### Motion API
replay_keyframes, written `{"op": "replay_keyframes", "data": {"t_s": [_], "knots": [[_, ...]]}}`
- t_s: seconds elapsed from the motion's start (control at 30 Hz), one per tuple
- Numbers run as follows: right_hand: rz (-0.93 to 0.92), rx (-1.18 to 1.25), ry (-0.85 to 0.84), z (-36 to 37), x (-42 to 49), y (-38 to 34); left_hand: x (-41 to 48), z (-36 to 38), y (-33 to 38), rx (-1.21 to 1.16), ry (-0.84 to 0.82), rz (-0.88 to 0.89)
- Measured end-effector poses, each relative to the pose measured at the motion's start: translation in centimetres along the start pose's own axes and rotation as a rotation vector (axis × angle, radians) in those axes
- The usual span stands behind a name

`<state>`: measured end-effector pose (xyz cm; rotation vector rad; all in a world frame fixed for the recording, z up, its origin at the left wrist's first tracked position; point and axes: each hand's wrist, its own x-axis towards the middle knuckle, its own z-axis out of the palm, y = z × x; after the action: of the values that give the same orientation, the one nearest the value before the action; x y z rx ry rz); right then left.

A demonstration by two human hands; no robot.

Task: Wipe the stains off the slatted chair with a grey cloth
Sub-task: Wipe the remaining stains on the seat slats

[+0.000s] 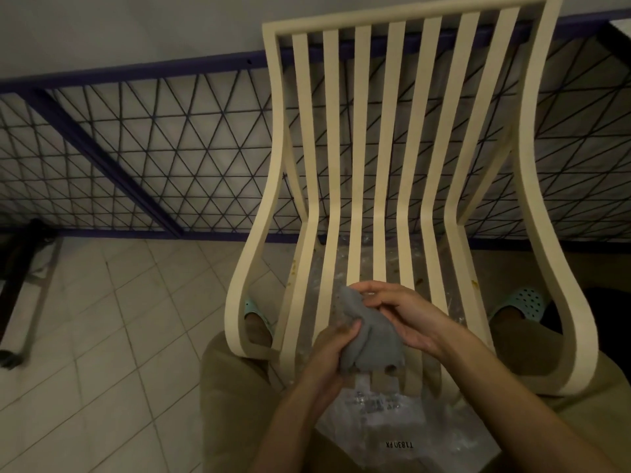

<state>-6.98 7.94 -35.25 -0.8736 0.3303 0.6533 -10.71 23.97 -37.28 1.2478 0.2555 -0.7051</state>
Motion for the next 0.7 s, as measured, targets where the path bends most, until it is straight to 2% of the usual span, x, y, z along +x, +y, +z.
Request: {"op": "replay_keyframes", "data": {"t_s": [0.07, 0.13, 0.27, 0.3, 0.37, 0.4, 0.47, 0.53, 0.6, 0.67, 0.7], "knots": [[-0.006, -0.151, 0.044, -0.5, 0.1, 0.1, 0.1, -1.0, 0.3, 0.101, 0.033, 0.014], [-0.072, -0.374, 0.156, -1.0, 0.1, -0.1, 0.1, -1.4, 0.8, 0.173, 0.064, 0.028], [-0.367, -0.847, 0.411, -1.0, 0.5, 0.7, 1.0, -3.0, 1.8, 0.357, 0.291, 0.101], [-0.45, -0.945, 0.424, -0.5, 0.6, 1.1, 1.2, -3.4, 2.1, 0.374, 0.365, 0.12], [-0.538, -1.05, 0.324, 0.9, 0.8, 2.6, 1.7, -3.9, 2.6, 0.334, 0.461, 0.116], [-0.523, -1.065, 0.253, 1.7, 1.1, 3.4, 1.6, -3.9, 3.0, 0.3, 0.464, 0.11], [-0.464, -1.007, 0.156, 3.1, 2.0, 5.0, 1.0, -3.7, 3.9, 0.205, 0.351, 0.124], [-0.457, -0.861, 0.148, 3.8, 3.2, 5.5, -0.1, -3.3, 5.1, 0.241, 0.231, 0.133], [-0.481, -0.703, 0.198, 3.9, 4.6, 4.7, -1.0, -3.6, 6.2, 0.592, 0.181, 0.229], [-0.504, -0.582, 0.276, 3.6, 6.0, 3.3, -1.8, -4.6, 7.9, 0.91, 0.203, 0.391], [-0.511, -0.555, 0.309, 3.4, 6.6, 2.8, -2.3, -5.2, 9.1, 0.957, 0.239, 0.482]]}}
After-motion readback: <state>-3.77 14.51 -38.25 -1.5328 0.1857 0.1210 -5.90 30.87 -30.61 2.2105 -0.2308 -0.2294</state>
